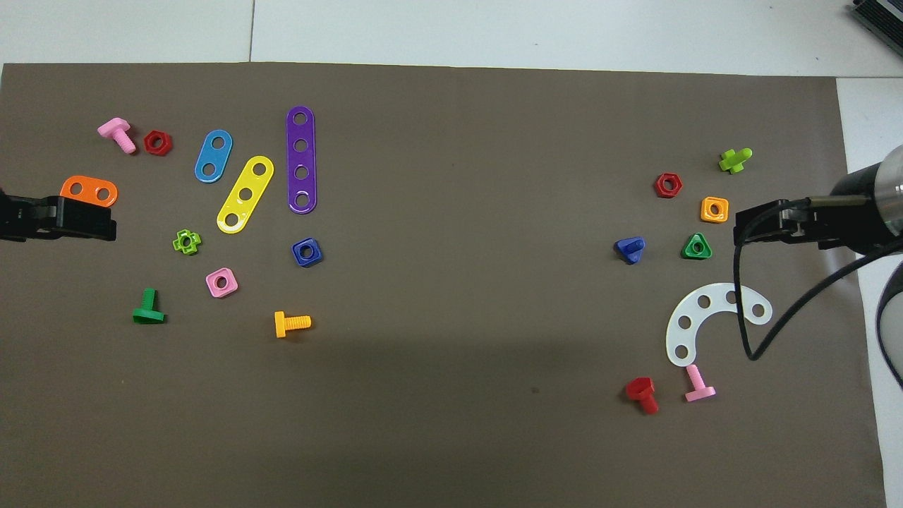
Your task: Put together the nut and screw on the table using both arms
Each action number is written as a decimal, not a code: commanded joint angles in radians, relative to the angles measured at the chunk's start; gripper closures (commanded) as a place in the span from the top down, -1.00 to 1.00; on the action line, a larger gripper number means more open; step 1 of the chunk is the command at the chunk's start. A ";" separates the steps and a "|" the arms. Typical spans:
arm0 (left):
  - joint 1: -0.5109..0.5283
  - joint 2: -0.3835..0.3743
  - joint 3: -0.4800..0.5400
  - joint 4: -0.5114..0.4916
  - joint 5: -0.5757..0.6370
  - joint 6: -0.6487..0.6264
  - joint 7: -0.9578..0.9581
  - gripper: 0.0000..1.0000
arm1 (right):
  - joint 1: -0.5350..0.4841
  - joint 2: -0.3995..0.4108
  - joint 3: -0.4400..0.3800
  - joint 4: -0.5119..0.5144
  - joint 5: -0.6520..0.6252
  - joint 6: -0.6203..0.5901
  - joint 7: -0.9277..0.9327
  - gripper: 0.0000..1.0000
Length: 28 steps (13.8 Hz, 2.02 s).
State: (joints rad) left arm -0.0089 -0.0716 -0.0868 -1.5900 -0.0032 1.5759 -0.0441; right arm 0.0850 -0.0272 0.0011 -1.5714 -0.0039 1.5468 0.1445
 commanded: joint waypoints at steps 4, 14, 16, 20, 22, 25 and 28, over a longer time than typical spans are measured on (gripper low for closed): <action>-0.008 -0.028 0.004 -0.034 0.006 0.019 0.003 1.00 | -0.013 -0.013 0.005 -0.015 0.001 0.009 -0.026 1.00; -0.036 -0.042 0.004 -0.054 0.006 0.019 -0.005 1.00 | -0.007 -0.011 0.005 -0.106 0.001 0.174 -0.025 1.00; -0.037 -0.057 0.004 -0.089 0.006 0.026 -0.005 1.00 | -0.005 -0.022 0.005 -0.185 0.001 0.281 -0.025 1.00; -0.058 -0.086 0.002 -0.178 0.005 0.087 -0.002 1.00 | -0.005 0.033 0.007 -0.280 0.001 0.439 -0.023 1.00; -0.071 -0.090 0.002 -0.229 0.005 0.116 -0.007 0.91 | 0.021 0.055 0.005 -0.352 0.001 0.541 -0.023 1.00; -0.080 -0.085 0.004 -0.295 0.000 0.185 -0.037 0.89 | 0.028 0.147 0.005 -0.371 0.001 0.628 -0.023 1.00; -0.082 -0.079 0.002 -0.370 -0.015 0.289 -0.078 0.89 | 0.030 0.229 0.005 -0.381 0.001 0.733 -0.025 0.99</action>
State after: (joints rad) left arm -0.0782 -0.1252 -0.0932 -1.8886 -0.0076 1.7938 -0.0855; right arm 0.1221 0.1651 0.0032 -1.9432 -0.0039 2.2366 0.1437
